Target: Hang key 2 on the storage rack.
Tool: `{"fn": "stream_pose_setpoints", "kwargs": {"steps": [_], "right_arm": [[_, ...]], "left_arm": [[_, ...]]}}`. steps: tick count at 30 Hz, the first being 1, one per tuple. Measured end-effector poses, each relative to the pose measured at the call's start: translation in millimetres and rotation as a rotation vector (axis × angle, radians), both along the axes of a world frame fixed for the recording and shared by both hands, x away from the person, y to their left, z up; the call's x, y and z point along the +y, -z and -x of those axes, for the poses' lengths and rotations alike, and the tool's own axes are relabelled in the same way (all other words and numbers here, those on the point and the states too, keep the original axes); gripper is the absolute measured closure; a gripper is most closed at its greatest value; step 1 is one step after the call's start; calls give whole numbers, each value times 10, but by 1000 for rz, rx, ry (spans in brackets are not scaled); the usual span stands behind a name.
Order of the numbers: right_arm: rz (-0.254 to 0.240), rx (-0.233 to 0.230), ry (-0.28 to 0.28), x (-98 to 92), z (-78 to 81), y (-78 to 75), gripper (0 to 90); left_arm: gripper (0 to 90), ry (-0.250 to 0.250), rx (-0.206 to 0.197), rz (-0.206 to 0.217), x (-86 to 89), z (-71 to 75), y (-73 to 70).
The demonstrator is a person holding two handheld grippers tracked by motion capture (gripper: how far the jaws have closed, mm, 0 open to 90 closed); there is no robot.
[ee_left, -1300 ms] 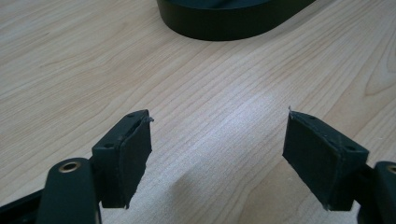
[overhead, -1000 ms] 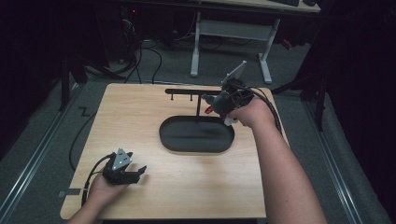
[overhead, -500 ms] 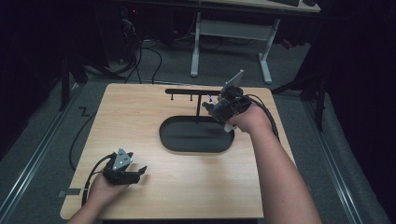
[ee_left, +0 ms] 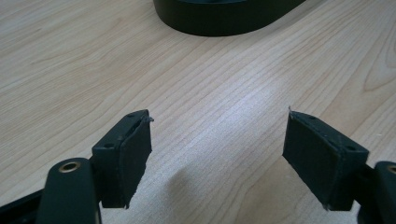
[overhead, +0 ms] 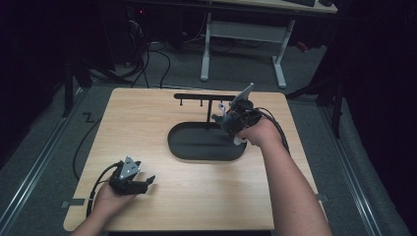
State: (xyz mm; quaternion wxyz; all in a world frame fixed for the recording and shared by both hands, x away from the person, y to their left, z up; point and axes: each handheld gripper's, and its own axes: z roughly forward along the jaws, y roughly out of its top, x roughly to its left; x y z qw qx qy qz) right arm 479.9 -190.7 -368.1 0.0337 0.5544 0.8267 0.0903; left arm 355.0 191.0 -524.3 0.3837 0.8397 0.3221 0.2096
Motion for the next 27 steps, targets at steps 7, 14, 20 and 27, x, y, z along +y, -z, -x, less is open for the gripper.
{"fn": "stream_pose_setpoints", "kwargs": {"steps": [7,14,20,27], "right_arm": [[-8,-10,1,33,-43,78,438],[-16,-46,10,87,-92,161,326],[-31,-56,6,93,-86,182,322],[-40,-66,14,31,-22,189,316]], "left_arm": [[238,3,5,-2,17,4,-5],[238,0,1,0,20,4,0],[238,2,0,1,7,-6,5],[238,12,0,-6,-13,-6,-1]]}}
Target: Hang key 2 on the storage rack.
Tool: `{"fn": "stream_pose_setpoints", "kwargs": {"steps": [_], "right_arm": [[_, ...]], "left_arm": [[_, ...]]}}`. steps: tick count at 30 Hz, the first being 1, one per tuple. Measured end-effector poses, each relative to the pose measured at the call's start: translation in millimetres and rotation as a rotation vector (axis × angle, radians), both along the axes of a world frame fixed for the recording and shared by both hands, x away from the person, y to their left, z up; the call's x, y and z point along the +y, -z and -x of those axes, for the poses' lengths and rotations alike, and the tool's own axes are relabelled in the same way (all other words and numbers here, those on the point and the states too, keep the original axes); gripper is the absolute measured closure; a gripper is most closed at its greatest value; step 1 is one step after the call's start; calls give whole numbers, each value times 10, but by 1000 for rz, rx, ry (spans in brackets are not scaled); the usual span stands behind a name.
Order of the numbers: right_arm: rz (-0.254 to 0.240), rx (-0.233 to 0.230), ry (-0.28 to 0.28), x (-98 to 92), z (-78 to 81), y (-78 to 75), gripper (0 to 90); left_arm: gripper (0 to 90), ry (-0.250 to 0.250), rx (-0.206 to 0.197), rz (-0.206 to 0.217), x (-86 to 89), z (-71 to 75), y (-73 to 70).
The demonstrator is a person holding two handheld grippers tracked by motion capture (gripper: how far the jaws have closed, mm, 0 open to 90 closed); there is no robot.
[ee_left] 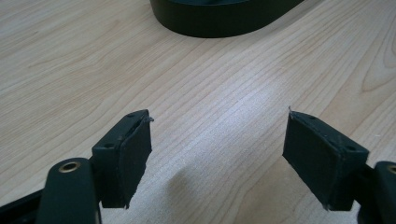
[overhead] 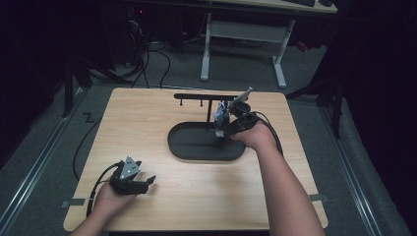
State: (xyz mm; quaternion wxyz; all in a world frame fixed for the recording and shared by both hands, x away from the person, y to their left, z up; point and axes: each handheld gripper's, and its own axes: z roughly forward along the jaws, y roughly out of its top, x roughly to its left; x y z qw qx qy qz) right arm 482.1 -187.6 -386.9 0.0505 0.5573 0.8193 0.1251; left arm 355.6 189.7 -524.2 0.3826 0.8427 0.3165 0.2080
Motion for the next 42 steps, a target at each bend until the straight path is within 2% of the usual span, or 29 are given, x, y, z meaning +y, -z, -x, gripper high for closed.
{"fn": "stream_pose_setpoints", "kwargs": {"steps": [6,12,20,23,25,26,27,30,31,32,35,37,40,42], "right_arm": [[-12,-61,7,-94,166,6,303],[-43,-158,-13,-176,439,127,310],[-96,-321,-14,-323,811,438,329],[-123,-369,-20,-378,946,569,336],[-124,-379,-20,-397,985,608,335],[-128,-411,-21,-419,1053,671,335],[-134,-439,-25,-449,1136,757,327],[-146,-488,-23,-489,1239,869,298],[-146,-488,-23,-489,1239,869,298],[-149,-522,-20,-513,1306,941,266],[-170,-585,-12,-564,1429,1047,227],[-187,-607,1,-606,1521,1128,186],[-184,-657,33,-675,1696,1253,161],[-171,-742,59,-741,1853,1310,166]], "left_arm": [[238,4,-11,1,-11,2,3],[238,11,-9,-6,-4,6,21],[238,14,-24,-4,-24,30,0],[238,17,-25,-8,-44,28,5],[238,19,-26,-7,-55,30,7],[238,22,-28,-7,-62,34,7],[238,26,-32,-9,-74,40,6],[238,36,-46,3,-98,52,-15],[238,36,-46,3,-98,52,-15],[238,37,-51,6,-106,56,-18],[238,42,-54,1,-130,76,-15],[237,37,-52,2,-136,93,-14],[235,28,-57,4,-142,136,-22],[235,21,-64,2,-146,171,-39]]}}
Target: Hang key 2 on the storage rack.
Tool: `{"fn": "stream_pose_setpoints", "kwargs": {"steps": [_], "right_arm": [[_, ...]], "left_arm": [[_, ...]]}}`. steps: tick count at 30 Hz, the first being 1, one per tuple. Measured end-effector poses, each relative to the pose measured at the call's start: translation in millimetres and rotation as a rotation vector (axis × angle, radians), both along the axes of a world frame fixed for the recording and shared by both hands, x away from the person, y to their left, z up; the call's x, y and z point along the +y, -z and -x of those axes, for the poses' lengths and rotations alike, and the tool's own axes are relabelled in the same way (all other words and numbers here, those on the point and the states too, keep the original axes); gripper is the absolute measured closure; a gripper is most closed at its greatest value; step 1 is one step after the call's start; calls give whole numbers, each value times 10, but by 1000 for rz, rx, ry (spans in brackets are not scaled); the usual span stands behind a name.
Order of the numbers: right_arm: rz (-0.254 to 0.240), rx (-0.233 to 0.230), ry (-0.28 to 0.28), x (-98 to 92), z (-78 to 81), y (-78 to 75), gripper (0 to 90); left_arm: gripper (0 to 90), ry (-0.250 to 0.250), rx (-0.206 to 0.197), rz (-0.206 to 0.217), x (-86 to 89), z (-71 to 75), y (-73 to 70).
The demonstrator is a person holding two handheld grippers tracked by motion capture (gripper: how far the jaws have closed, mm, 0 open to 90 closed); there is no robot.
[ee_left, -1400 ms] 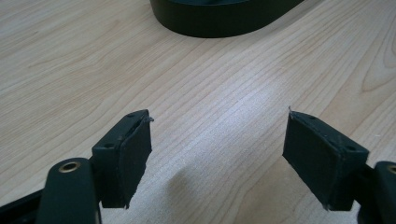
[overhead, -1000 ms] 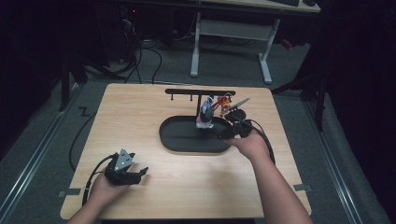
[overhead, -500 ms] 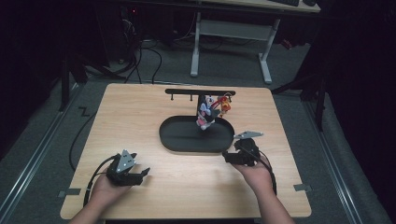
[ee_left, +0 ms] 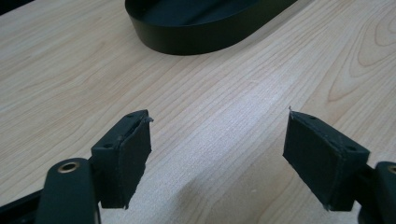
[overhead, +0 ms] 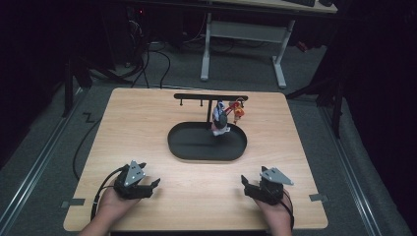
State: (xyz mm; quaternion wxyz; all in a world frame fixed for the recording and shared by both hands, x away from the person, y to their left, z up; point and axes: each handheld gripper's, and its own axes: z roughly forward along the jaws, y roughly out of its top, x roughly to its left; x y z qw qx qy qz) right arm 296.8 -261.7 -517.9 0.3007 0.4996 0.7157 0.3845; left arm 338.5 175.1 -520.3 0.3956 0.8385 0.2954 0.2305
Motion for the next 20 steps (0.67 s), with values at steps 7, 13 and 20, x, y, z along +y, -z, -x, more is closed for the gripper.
{"fn": "stream_pose_setpoints", "kwargs": {"steps": [7,13,20], "right_arm": [[-57,-21,-6,-125,55,-54,156],[-29,0,-24,-57,22,6,157],[-20,8,3,-24,29,35,158]], "left_arm": [[232,-22,-17,30,-28,61,-38],[227,3,-15,11,-75,63,-18],[219,33,-26,12,-82,67,-42]]}}
